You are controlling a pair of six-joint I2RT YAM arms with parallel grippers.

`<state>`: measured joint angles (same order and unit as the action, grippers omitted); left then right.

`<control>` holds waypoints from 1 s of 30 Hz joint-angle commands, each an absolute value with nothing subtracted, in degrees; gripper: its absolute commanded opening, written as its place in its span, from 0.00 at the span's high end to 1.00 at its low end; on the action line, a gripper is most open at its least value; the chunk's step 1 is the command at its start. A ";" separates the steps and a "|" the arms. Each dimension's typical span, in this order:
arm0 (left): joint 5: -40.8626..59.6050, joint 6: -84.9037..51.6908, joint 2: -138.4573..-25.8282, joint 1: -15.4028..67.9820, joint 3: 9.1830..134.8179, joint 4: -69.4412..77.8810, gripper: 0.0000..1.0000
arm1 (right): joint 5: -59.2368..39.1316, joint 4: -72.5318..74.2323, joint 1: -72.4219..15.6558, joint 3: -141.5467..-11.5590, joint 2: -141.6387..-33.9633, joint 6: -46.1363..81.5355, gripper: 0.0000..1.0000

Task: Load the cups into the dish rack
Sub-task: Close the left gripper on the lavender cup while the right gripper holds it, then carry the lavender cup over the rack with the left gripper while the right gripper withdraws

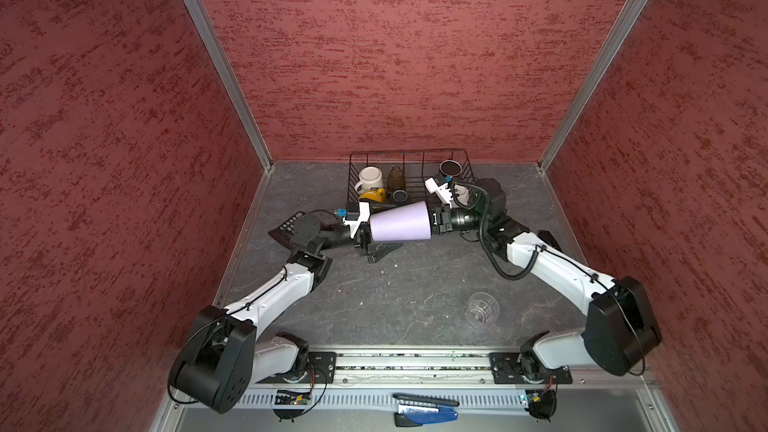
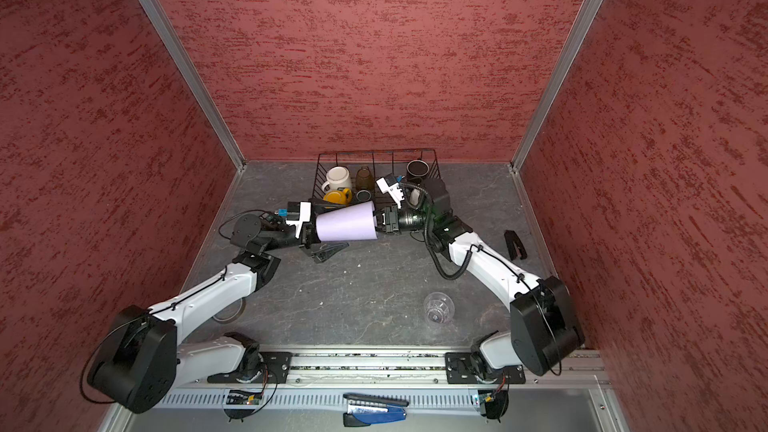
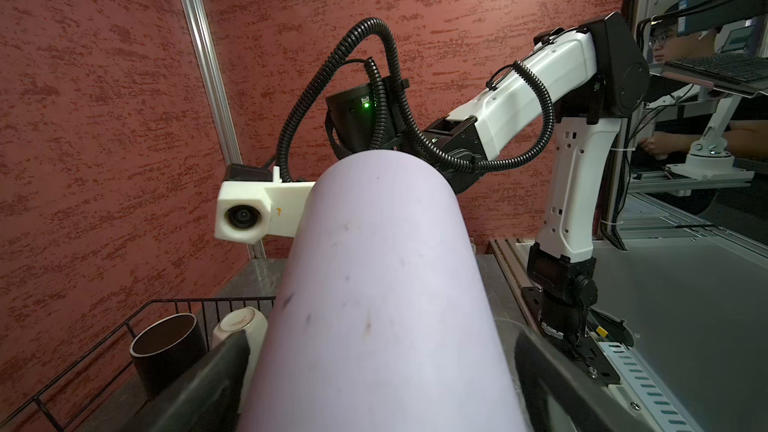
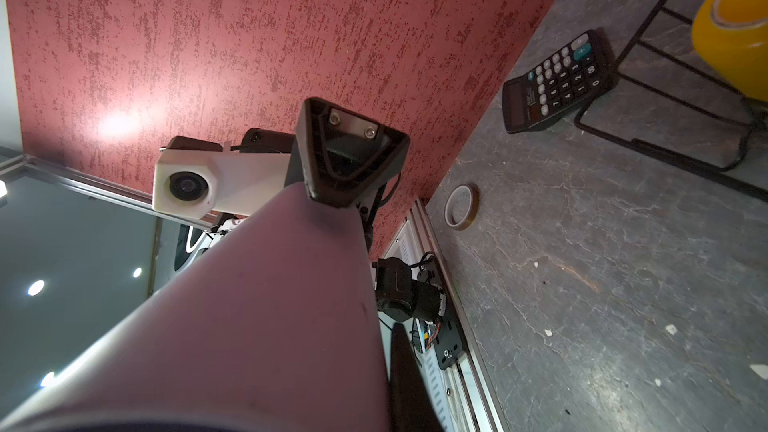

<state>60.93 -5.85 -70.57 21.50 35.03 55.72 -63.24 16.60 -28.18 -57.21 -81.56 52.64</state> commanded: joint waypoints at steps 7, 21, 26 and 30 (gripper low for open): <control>63.37 -9.08 -72.77 22.85 37.62 60.70 0.00 | -64.58 24.76 -28.75 -55.73 -82.17 57.02 1.00; 65.82 -11.23 -73.54 23.03 38.98 62.24 0.10 | -64.95 30.39 -28.87 -53.76 -82.97 60.43 1.00; 65.83 -10.95 -74.04 23.29 40.65 60.38 0.26 | -64.98 32.18 -28.82 -53.46 -84.79 61.70 1.00; 65.59 -8.20 -73.85 23.35 42.63 53.86 0.38 | -64.49 31.83 -28.73 -53.60 -84.90 61.59 0.93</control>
<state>64.07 -10.04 -73.97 21.87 39.86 57.47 -65.25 30.96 -27.51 -54.04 -84.03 60.29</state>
